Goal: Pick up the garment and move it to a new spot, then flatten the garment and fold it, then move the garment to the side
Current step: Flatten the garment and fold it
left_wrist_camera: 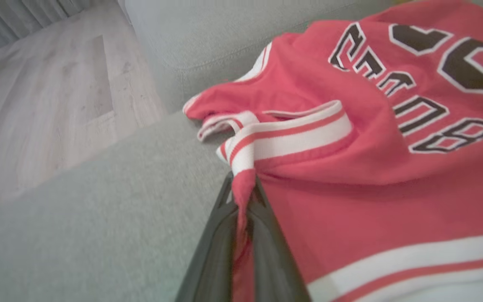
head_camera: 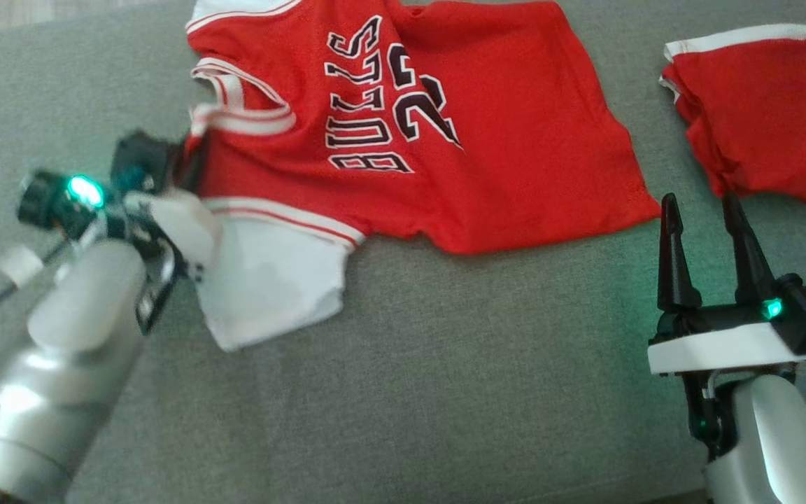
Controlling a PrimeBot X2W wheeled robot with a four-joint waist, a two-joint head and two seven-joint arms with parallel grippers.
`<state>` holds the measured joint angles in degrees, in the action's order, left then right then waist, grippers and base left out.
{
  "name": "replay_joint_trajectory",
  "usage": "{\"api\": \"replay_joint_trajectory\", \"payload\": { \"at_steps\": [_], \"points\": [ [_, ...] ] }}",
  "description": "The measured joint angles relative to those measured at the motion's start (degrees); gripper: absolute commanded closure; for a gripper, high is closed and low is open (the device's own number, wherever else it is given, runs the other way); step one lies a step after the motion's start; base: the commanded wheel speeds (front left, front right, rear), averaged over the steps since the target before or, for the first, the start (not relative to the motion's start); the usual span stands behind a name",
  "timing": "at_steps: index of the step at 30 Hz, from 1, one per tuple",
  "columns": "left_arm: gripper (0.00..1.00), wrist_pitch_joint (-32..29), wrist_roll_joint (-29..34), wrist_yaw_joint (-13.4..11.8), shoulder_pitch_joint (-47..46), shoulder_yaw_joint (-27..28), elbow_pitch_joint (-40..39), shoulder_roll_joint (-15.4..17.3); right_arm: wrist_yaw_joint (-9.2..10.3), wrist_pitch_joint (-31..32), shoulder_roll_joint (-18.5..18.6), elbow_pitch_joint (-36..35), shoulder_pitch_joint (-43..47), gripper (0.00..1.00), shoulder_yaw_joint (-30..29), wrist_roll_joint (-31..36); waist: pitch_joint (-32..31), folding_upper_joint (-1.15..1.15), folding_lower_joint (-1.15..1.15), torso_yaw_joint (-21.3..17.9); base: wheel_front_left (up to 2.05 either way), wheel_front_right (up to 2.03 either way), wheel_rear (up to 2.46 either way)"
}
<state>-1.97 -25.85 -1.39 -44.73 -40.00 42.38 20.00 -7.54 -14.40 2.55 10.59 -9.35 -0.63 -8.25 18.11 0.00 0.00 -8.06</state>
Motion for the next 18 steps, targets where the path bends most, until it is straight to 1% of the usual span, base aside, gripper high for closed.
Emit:
{"api": "replay_joint_trajectory", "payload": {
  "at_steps": [3,8,9,10,14,18],
  "points": [
    [1.0,-0.1,1.13,1.23,-4.2,-0.49,2.05,0.71,0.0,0.0,0.01,0.02,-0.45,0.0,0.43,-0.27,0.57,0.0,0.0,-0.55,0.0,0.0,0.0],
    [1.0,-0.18,2.24,2.25,-8.92,-0.85,6.09,1.33,0.0,0.0,0.01,0.01,-1.15,0.0,0.82,-0.33,1.15,0.0,0.0,-1.34,0.0,0.0,0.0],
    [1.0,0.82,2.27,2.56,-9.71,-0.82,7.27,1.22,0.01,0.0,0.01,0.01,-1.15,0.0,0.88,-0.34,1.25,0.0,0.0,-1.42,0.0,0.0,0.0],
    [0.0,1.53,2.26,2.55,-9.92,-0.82,7.79,1.01,0.0,0.0,0.01,0.01,-1.15,0.0,0.88,-0.35,1.24,0.0,0.0,-1.38,0.0,0.0,0.0],
    [0.0,3.16,2.01,2.49,-10.0,-0.83,9.85,-0.44,0.0,0.0,0.01,0.03,-1.15,0.0,0.74,-0.6,0.82,0.0,0.0,-0.65,0.0,0.0,0.0],
    [0.0,6.24,0.34,2.41,-9.55,-0.29,10.49,-1.87,0.0,0.0,0.01,0.08,-1.13,0.0,0.4,-0.58,-0.05,0.0,0.0,0.64,0.0,0.0,0.0]
  ]
}}
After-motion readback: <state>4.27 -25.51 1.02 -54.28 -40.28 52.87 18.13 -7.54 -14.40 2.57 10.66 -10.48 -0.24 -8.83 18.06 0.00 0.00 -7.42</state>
